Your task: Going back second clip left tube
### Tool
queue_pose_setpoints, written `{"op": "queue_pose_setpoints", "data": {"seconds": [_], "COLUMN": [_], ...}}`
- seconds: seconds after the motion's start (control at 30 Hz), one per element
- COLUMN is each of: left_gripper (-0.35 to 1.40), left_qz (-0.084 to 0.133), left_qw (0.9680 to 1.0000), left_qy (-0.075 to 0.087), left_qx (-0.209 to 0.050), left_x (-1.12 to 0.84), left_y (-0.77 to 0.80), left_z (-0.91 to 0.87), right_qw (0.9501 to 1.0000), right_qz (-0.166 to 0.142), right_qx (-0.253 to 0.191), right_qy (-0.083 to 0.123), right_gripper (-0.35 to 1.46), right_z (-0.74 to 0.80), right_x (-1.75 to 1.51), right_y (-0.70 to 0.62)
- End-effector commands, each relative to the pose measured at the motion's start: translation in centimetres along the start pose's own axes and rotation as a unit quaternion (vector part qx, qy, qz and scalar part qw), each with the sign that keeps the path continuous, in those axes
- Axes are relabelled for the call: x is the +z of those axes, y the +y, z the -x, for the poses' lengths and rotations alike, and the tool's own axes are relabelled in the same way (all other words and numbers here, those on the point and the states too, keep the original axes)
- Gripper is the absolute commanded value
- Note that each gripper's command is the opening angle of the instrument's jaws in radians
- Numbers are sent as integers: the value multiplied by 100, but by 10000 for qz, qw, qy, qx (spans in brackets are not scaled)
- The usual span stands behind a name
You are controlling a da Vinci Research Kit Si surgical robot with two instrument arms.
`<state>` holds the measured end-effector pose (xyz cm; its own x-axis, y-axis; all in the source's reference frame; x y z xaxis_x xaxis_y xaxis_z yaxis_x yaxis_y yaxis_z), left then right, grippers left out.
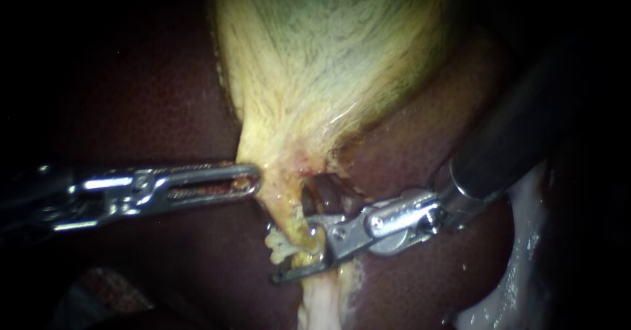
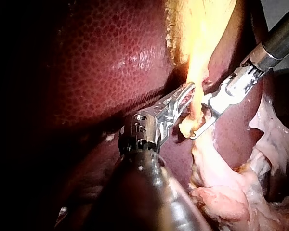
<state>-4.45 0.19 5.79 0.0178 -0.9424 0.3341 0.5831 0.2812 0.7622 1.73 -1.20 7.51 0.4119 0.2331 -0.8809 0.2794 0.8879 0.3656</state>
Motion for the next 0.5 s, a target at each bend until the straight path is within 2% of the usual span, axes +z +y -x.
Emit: {"op": "queue_pose_setpoints", "data": {"seconds": [0.03,0.5], "left_gripper": [-35,-35], "left_qz": [-1,-1], "left_qw": [10000,10000], "left_qy": [2,2], "left_qx": [-1,-1], "left_x": [0,0], "left_y": [0,-1], "left_z": [0,0], "right_qw": [10000,10000], "right_qz": [-7,-13], "right_qx": [-20,-25], "right_qy": [-1,30], "right_gripper": [58,59], "right_z": [0,-1], "right_x": [0,-3], "right_y": [0,-2]}}
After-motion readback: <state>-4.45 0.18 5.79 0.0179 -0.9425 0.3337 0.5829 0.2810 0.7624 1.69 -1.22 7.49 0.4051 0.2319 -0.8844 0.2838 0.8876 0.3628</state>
